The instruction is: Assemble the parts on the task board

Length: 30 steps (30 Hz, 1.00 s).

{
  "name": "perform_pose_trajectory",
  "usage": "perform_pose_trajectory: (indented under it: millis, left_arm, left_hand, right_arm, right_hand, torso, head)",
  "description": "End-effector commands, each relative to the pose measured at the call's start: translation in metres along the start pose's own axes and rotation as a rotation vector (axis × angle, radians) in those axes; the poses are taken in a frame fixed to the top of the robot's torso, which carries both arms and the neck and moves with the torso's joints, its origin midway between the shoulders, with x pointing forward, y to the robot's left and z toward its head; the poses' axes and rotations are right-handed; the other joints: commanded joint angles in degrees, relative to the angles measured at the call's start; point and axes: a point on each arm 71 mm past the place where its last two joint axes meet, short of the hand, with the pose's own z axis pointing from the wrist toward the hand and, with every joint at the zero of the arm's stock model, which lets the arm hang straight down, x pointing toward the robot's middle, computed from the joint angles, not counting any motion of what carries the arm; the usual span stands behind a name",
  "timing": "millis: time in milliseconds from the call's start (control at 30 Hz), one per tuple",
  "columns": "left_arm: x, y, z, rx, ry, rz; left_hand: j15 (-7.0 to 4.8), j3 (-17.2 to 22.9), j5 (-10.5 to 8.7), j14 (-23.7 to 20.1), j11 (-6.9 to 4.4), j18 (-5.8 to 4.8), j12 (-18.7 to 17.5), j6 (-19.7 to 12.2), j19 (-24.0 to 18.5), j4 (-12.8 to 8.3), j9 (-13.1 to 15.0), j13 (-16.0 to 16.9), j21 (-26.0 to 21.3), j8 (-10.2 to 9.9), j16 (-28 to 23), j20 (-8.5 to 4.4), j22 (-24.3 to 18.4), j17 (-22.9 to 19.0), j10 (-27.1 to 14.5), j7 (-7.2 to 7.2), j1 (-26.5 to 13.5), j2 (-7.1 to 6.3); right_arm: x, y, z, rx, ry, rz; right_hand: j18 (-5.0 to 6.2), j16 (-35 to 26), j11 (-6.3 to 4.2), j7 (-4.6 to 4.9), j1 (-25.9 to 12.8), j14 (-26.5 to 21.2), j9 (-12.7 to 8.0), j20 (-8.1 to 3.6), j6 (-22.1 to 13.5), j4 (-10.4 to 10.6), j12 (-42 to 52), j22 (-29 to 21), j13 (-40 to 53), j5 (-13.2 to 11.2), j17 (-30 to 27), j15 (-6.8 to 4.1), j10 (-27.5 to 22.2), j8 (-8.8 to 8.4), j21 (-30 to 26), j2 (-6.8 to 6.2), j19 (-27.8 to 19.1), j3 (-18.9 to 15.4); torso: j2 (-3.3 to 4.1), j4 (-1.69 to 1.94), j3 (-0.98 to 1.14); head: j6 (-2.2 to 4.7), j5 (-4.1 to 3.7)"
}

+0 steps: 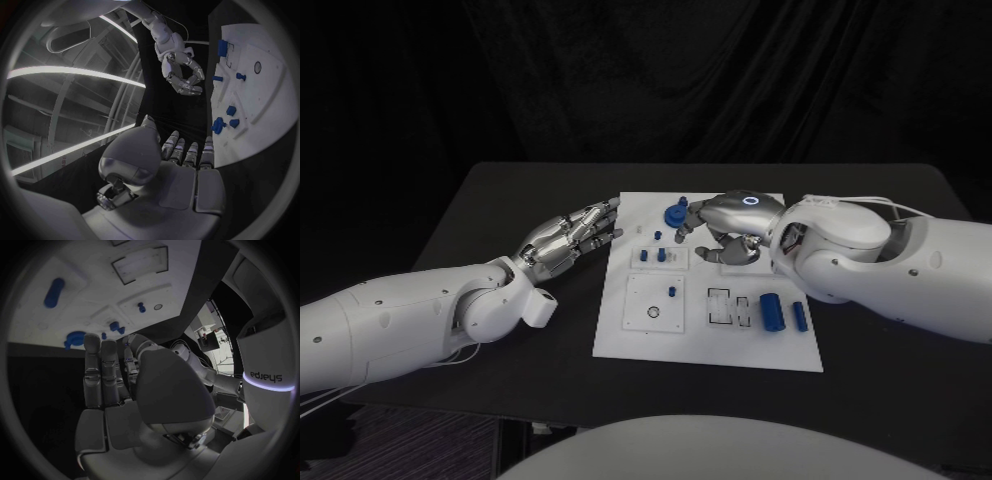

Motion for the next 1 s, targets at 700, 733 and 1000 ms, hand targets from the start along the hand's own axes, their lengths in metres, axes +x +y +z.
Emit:
perform_pose_trajectory:
  millis: [700, 733, 1000]
  left_arm:
    - [0.003, -0.003, 0.003, 0.06, 0.002, -0.01]
    - [0.003, -0.003, 0.003, 0.06, 0.002, -0.01]
    - [0.004, -0.002, 0.003, 0.057, 0.005, -0.013]
  left_hand:
    - [0.29, 0.2, 0.53, 0.1, -0.03, 0.25, 0.1, 0.9, 0.2, 0.1, 0.2, 0.0, 0.4, 0.4, 0.1, 0.34, 0.1, 0.0, -0.1, 0.44, 0.8, -0.13]
    - [0.29, 0.2, 0.53, 0.1, -0.03, 0.25, 0.1, 0.9, 0.2, 0.1, 0.2, 0.0, 0.4, 0.4, 0.1, 0.34, 0.1, 0.0, -0.1, 0.44, 0.8, -0.13]
    - [0.3, 0.3, 0.66, 0.1, 0.06, 0.25, 0.1, 1.2, 0.1, 0.1, 0.2, 0.0, 0.4, 0.4, 0.1, 0.35, 0.0, 0.0, -0.1, 0.55, 0.9, -0.13]
  right_arm:
    - [0.03, -0.073, -0.053, 0.248, 0.167, 0.007]
    - [0.032, -0.073, -0.053, 0.248, 0.168, 0.008]
    - [0.038, -0.076, -0.048, 0.248, 0.16, 0.011]
  right_hand:
    - [-1.84, 0.0, 0.08, 0.29, -1.4, 5.7, -7.7, 0.28, -1.9, 8.0, -10.4, 1.8, -10.3, -19.3, 2.0, 0.17, 6.9, -4.39, -0.7, -0.1, 6.3, -8.1]
    - [-1.84, -0.1, 0.05, 0.34, -1.4, 5.8, -7.8, 0.27, -1.9, 8.0, -10.4, 1.8, -10.3, -19.3, 1.9, 0.17, 7.1, -4.36, -0.7, -0.06, 6.3, -8.1]
    - [-1.93, -0.2, -0.21, 0.92, -0.1, 6.4, -8.4, 0.17, -1.9, 7.2, -10.7, 2.1, -10.3, -19.1, 2.3, 0.1, 9.0, -4.25, -0.4, 0.49, 7.0, -7.8]
  torso:
    - [0.01, 0.0, 0.02]
    - [0.01, 0.0, 0.03]
    - [0.01, 0.0, 0.03]
  head:
    - [-0.01, -1.07]
    - [-0.01, -1.15]
    - [-0.01, -1.15]
